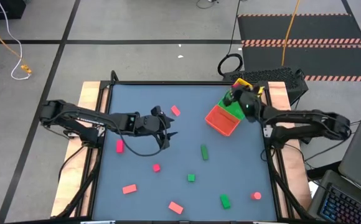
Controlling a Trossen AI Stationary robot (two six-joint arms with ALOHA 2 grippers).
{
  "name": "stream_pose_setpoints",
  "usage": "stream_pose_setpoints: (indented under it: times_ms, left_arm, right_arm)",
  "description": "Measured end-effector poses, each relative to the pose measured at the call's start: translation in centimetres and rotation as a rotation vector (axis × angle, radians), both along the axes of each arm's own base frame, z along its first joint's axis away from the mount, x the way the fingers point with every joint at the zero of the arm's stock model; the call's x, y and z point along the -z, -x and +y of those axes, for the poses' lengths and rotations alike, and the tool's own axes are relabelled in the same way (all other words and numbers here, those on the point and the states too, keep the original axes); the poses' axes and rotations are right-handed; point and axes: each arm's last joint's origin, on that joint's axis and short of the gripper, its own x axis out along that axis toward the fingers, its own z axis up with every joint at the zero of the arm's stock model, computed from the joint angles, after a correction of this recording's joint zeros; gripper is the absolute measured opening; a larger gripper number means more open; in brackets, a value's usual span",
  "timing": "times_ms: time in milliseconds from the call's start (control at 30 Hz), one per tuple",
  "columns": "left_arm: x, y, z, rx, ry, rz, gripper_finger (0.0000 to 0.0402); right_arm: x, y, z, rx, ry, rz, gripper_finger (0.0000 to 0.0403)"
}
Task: Sort & place blocks by color
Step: Put the red block into the yellow bin
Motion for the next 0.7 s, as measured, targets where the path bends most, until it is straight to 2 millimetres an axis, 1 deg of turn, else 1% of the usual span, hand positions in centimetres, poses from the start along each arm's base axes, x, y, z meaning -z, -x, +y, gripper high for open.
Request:
stream_pose_setpoints:
  times_ms: [100, 200, 300, 433, 500, 600, 700]
  left_arm:
    - [0.0, 0.0, 0.0, -0.001, 0.001, 0.001, 0.0271]
    - [0.0, 0.0, 0.0, -0.003, 0.005, 0.001, 0.0271]
    - [0.0, 0.0, 0.0, -0.005, 0.007, 0.0, 0.0271]
    - [0.0, 0.0, 0.0, -0.008, 0.012, -0.006, 0.0271]
    - [0.0, 0.0, 0.0, -0.012, 0.018, -0.007, 0.0271]
    - [0.0, 0.0, 0.0, -0.013, 0.019, -0.008, 0.0271]
    - [0.0, 0.0, 0.0, -0.014, 0.022, -0.008, 0.0271]
  right_arm:
    - [0.6, 1.4, -1.5, 0.1, -0.041, 0.055, 0.0125]
    - [1.4, 2.8, -2.5, 0.185, -0.11, 0.077, 0.0125]
    - [2.1, 3.8, -3.1, 0.199, -0.201, 0.036, 0.0125]
    - [2.4, 4.3, -3.6, 0.185, -0.26, -0.017, 0.0129]
    - [2.4, 4.3, -3.7, 0.169, -0.271, -0.022, 0.0159]
    - [2.4, 4.3, -3.7, 0.17, -0.271, -0.026, 0.0224]
    - [2.4, 4.4, -3.7, 0.17, -0.272, -0.026, 0.0276]
